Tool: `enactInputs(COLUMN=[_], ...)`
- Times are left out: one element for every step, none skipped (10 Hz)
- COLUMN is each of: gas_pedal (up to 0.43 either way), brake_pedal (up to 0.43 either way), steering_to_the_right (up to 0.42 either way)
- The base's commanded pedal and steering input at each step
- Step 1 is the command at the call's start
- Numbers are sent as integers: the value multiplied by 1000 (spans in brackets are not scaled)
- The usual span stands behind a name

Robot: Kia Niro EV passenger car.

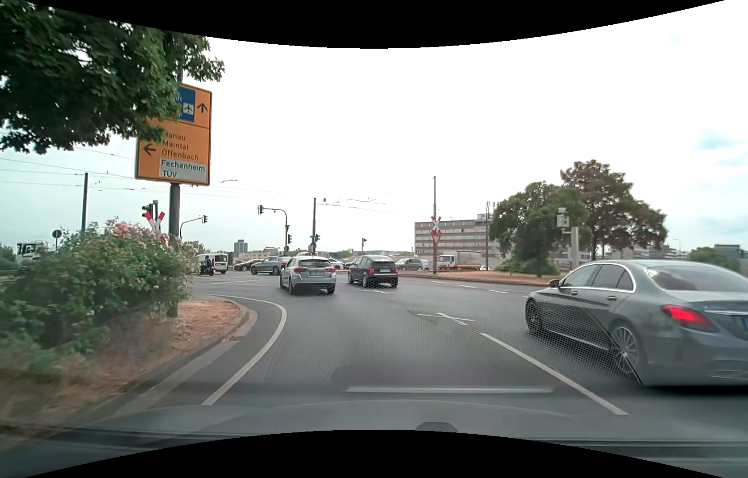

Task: Follow the waypoints while adhering to traffic rules and regulations

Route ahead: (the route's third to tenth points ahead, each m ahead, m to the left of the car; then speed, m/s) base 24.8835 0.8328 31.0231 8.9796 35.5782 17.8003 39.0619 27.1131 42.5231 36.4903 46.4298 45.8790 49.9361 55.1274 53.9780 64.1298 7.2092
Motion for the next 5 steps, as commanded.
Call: enactInputs(gas_pedal=[0,0,0,0,0], brake_pedal=[0,0,0,0,0], steering_to_the_right=[-68,-69,-72,-74,-76])
